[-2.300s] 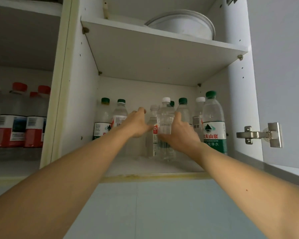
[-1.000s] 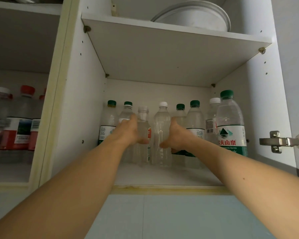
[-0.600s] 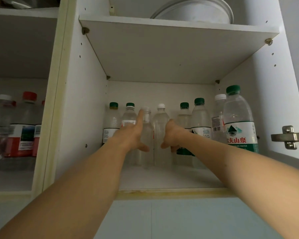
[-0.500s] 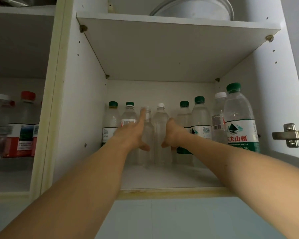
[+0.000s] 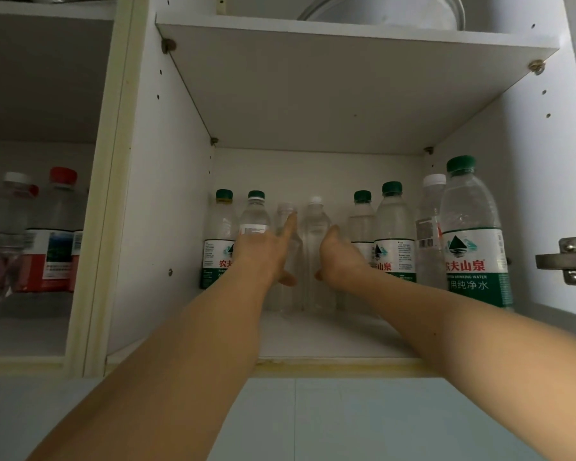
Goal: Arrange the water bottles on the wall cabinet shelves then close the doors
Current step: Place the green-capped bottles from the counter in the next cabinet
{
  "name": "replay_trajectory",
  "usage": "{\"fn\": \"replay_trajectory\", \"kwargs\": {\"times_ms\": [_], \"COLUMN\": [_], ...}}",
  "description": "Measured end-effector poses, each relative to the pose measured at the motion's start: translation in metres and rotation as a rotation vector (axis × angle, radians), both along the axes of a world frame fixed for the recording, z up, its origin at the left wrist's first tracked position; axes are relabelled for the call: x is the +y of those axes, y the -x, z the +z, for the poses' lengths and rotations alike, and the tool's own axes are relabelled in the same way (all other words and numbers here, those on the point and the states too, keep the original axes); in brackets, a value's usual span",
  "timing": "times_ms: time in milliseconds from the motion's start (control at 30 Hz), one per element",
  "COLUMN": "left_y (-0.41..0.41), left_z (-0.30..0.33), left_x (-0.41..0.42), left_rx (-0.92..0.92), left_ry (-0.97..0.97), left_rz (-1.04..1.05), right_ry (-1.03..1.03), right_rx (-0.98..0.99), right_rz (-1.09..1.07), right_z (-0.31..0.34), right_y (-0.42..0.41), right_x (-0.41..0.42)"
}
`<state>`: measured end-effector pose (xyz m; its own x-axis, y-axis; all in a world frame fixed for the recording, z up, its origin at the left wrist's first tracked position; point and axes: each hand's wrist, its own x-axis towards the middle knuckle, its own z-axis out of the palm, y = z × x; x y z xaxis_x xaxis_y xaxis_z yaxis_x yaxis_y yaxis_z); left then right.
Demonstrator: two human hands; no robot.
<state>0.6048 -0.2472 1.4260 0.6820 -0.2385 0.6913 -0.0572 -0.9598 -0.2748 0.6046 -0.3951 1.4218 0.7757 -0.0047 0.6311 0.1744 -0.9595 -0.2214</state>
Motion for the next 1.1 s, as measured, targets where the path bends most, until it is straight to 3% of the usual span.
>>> {"fn": "replay_trajectory", "kwargs": {"times_ms": [233, 433, 833, 1100], "left_y": [0.006, 0.006, -0.002, -0.006], "left_z": [0.001, -0.002, 0.0, 0.001], "left_x": [0.01, 0.007, 0.006, 0.0], "left_rx": [-0.126, -0.207, -0.131, 0.014], "left_ry": [-0.01, -0.137, -0.165, -0.113], "left_rz": [-0.011, 0.028, 0.114, 0.163], "right_ry": [0.277, 0.629, 0.729, 0.744], "right_rx": [-0.24, -0.238, -0.153, -0.125], "right_rz": [-0.095, -0.354, -0.383, -0.425], "right_z": [0.001, -0.003, 0.004, 0.0], "right_y": [0.023, 0.028, 0.008, 0.012], "right_x": [-0.004, -0.002, -0.014, -0.014]}}
